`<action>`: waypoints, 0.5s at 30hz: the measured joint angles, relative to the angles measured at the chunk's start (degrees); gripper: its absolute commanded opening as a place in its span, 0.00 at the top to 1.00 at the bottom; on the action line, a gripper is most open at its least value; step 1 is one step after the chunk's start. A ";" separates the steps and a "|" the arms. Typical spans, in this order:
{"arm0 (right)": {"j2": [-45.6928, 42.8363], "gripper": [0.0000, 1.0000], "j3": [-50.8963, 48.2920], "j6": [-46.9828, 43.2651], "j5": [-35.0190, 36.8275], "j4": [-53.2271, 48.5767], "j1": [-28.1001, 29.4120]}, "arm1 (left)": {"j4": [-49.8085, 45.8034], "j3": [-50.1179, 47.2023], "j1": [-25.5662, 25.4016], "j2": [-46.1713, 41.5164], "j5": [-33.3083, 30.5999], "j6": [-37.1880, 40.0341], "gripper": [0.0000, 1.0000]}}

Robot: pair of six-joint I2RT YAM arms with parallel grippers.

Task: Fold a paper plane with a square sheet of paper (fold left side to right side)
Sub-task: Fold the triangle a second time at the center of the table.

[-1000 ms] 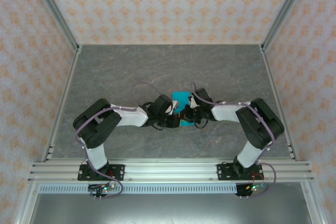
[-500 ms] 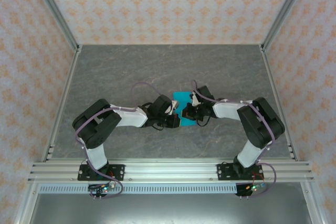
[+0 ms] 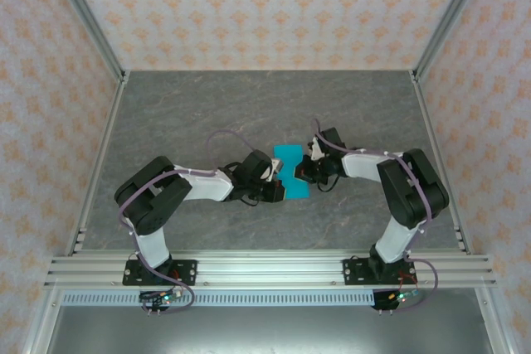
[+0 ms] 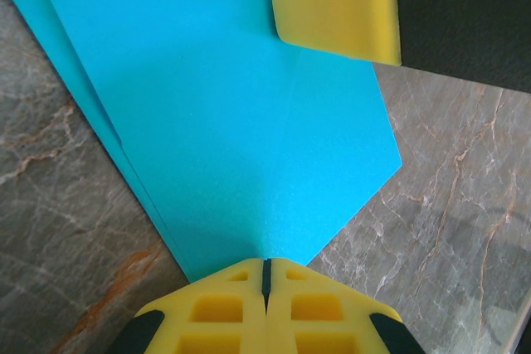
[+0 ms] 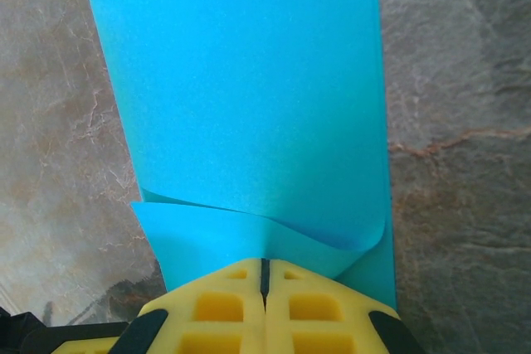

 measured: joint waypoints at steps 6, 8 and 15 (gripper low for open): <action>1.42 1.00 1.86 -1.57 -0.94 -1.16 -2.25 | 0.13 -0.04 0.00 0.00 -0.09 0.00 1.00; 1.77 1.00 2.40 -1.97 -0.92 -1.38 -3.34 | 0.13 -0.04 0.00 0.00 -0.09 0.00 1.00; 1.40 1.00 3.76 -3.41 2.80 -2.56 -6.56 | -0.11 -0.04 0.00 -0.15 -0.07 -0.02 1.00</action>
